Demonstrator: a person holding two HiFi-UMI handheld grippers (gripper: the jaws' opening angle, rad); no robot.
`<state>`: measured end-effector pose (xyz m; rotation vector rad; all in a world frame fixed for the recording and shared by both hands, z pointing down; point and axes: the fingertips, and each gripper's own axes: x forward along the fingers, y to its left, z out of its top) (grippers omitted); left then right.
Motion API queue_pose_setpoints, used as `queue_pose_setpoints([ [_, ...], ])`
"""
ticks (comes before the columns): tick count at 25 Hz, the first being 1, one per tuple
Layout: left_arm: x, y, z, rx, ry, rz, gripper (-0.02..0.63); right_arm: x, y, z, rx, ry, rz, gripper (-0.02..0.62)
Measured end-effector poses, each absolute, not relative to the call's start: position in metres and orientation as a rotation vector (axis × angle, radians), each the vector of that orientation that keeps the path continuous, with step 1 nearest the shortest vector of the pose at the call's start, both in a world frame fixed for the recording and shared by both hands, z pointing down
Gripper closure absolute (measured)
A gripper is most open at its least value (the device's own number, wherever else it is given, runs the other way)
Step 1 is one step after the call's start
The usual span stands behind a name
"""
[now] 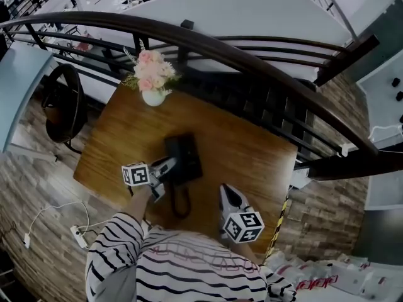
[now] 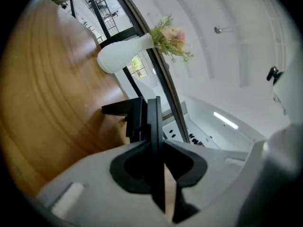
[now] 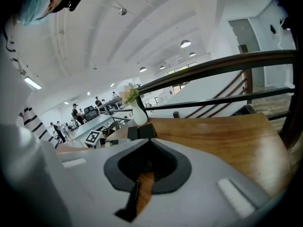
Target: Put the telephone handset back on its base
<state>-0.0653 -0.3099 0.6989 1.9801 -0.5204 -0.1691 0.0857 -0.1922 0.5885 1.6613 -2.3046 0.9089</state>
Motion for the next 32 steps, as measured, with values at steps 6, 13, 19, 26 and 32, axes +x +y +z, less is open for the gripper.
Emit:
queue_pose_setpoints([
  [6, -0.065, -0.314, 0.699, 1.956, -0.509, -0.194, 0.534, 0.084, -0.198, 0.590, 1.649, -2.305, 0.913, 0.594],
  [13, -0.065, -0.316, 0.706, 1.948, -0.482, -0.201, 0.534, 0.085, -0.200, 0.594, 1.629, -2.305, 0.927, 0.594],
  [19, -0.069, -0.315, 0.717, 1.922, -0.485, -0.195, 0.534, 0.086, -0.202, 0.598, 1.617, -2.309, 0.931, 0.594],
  [26, -0.068, -0.315, 0.710, 1.948, -0.482, -0.210, 0.532, 0.087, -0.202, 0.597, 1.615, -2.309, 0.932, 0.594],
  [32, -0.068, -0.315, 0.713, 1.962, -0.540, -0.203, 0.530, 0.085, -0.203, 0.596, 1.600, -2.326, 0.927, 0.594],
])
